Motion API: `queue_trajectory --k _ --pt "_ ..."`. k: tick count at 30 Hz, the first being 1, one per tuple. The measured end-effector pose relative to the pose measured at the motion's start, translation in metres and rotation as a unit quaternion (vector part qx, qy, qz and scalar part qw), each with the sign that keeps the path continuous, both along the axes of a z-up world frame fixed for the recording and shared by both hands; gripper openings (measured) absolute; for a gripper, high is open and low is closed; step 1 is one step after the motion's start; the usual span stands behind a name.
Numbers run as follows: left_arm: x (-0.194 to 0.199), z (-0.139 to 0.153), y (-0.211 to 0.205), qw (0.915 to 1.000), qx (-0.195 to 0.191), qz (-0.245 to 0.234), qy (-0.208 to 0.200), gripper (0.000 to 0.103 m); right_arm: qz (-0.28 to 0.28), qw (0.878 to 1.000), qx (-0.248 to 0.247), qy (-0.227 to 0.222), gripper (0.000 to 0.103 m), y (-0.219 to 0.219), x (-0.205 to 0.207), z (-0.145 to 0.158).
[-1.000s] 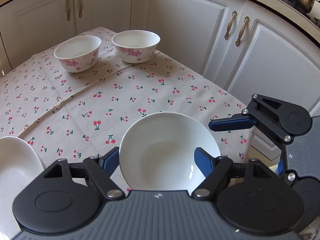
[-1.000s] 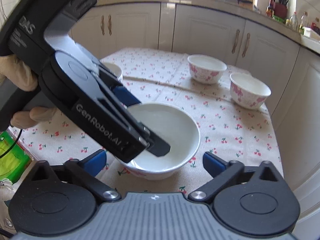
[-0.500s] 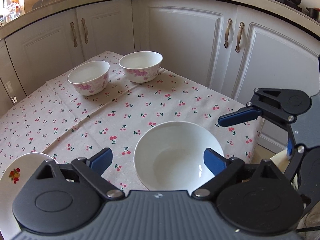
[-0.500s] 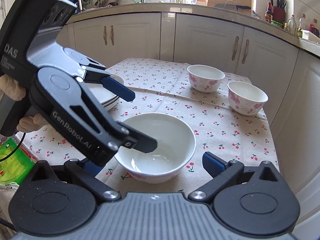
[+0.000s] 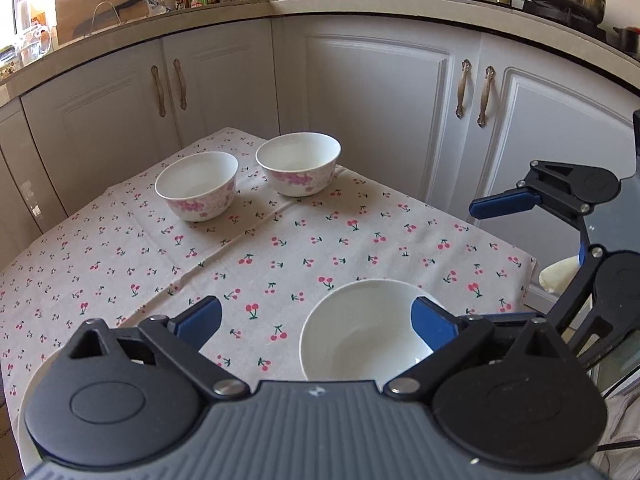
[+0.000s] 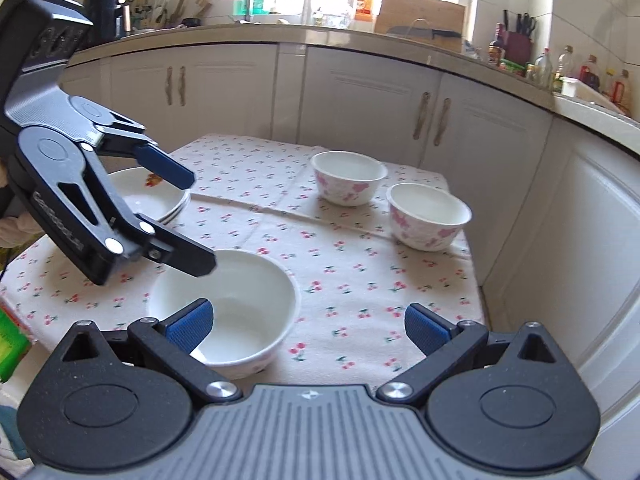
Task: Organize plates and bowls
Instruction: 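Move the left tool to the next floral bowl and grasp its rim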
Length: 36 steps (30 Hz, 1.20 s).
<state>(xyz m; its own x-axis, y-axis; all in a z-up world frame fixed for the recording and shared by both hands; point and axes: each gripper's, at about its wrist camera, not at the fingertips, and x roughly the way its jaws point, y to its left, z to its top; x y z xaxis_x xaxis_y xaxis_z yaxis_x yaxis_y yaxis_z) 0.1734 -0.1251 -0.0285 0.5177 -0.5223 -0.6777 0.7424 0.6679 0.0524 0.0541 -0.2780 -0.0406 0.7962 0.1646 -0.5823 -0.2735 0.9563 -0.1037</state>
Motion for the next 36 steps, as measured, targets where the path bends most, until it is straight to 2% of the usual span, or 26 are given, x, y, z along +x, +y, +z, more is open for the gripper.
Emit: queue_trajectory --k 11,17,28,36 --pt "0.059 0.025 -0.036 1.0 -0.003 -0.005 0.006 0.101 -0.051 0.999 0.016 -0.007 0.103 -0.035 0.043 -0.003" --pt "0.095 0.029 -0.064 0.9998 0.01 -0.015 0.004 0.101 -0.063 0.998 0.009 -0.015 0.103 -0.045 0.071 -0.007" --pt "0.157 0.016 -0.112 0.9987 0.027 -0.037 0.021 0.101 -0.067 0.997 -0.013 -0.024 0.103 -0.062 0.122 -0.02" --pt "0.189 -0.005 -0.141 0.9968 0.042 -0.058 0.034 0.099 -0.039 0.999 -0.024 -0.01 0.103 -0.076 0.156 -0.035"
